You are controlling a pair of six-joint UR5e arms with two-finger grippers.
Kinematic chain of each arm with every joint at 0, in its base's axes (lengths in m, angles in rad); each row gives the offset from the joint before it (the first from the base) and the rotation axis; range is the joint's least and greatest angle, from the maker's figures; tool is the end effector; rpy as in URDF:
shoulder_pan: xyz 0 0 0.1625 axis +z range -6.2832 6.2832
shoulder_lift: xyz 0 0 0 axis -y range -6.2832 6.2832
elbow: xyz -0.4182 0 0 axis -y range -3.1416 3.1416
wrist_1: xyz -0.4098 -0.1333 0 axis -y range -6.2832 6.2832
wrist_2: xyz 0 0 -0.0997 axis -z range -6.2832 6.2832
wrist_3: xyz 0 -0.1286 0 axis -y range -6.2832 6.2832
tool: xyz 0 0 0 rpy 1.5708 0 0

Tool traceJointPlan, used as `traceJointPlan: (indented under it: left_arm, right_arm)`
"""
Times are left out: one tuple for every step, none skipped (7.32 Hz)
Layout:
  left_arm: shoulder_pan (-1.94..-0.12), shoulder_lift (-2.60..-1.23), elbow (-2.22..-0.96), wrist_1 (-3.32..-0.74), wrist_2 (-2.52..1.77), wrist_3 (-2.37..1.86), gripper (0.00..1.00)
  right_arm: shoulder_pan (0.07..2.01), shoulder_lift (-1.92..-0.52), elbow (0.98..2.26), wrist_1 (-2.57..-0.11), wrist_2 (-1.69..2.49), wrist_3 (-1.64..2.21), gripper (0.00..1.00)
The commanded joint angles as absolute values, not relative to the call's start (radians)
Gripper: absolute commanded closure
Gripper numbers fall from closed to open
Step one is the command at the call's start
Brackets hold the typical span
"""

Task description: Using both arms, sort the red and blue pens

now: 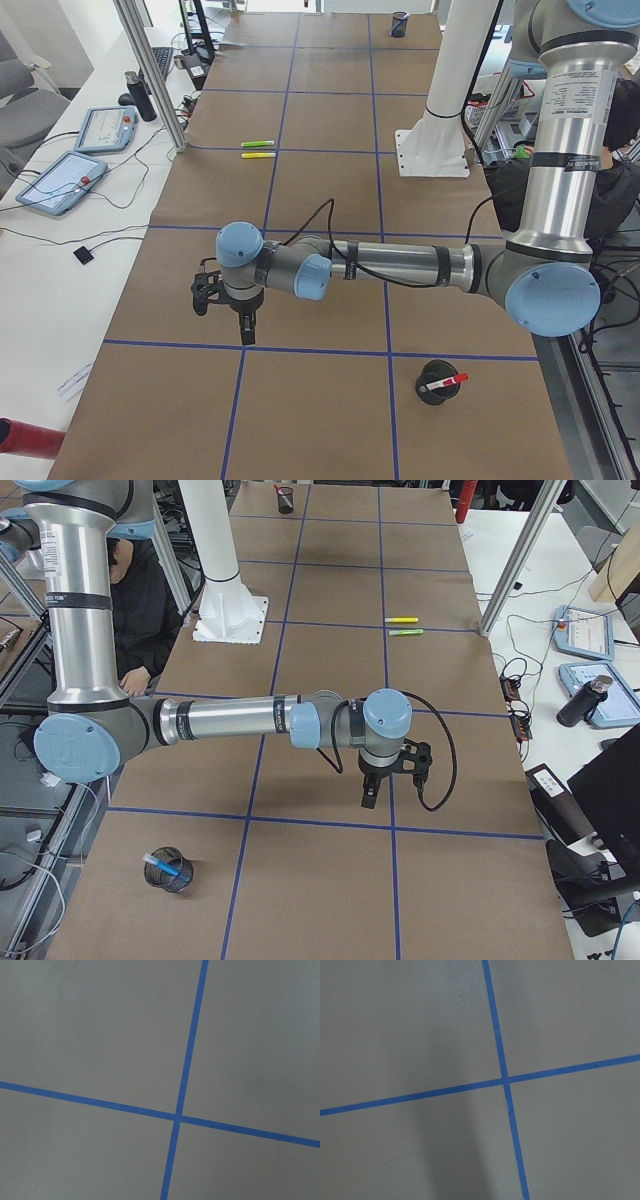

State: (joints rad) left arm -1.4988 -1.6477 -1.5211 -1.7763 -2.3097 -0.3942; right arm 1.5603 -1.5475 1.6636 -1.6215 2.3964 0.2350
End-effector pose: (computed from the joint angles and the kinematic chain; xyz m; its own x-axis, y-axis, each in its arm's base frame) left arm -0.0062 -0.5626 0.6378 0.6973 -0.1806 -0.6936 0.2143 0.9760 -0.0388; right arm 0.0333 -0.5223 0.6136 0.6614 0.1787 0.7284 -0.1476 0.9832 -0.1072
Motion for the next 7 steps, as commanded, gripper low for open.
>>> traceJointPlan:
  left_arm:
    - [-1.499, -1.649, -1.528, -1.776, -2.312, -0.394, 0.0]
    - [-1.5, -1.648, -1.543, -1.776, -2.31, -0.391, 0.0]
    - [-1.502, -1.651, -1.549, -1.772, -2.3, -0.382, 0.0]
    - [-1.506, -1.641, -1.583, -1.769, -2.298, -0.38, 0.0]
    - [-1.508, -1.623, -1.618, -1.763, -2.298, -0.379, 0.0]
    - [-1.505, -1.617, -1.626, -1.761, -2.298, -0.376, 0.0]
    - [-1.499, -1.617, -1.625, -1.738, -2.298, -0.314, 0.0]
  right_arm:
    - [1.56, -1.555, 1.672, -1.623, 2.398, 0.229, 0.0]
    - [1.56, -1.555, 1.672, -1.621, 2.398, 0.229, 0.0]
    - [1.56, -1.555, 1.664, -1.621, 2.396, 0.229, 0.0]
    - [1.56, -1.555, 1.666, -1.62, 2.396, 0.229, 0.0]
    - [1.56, -1.555, 1.664, -1.62, 2.396, 0.229, 0.0]
    - [1.56, -1.555, 1.664, -1.62, 2.399, 0.23, 0.0]
    - [1.56, -1.555, 1.663, -1.62, 2.398, 0.229, 0.0]
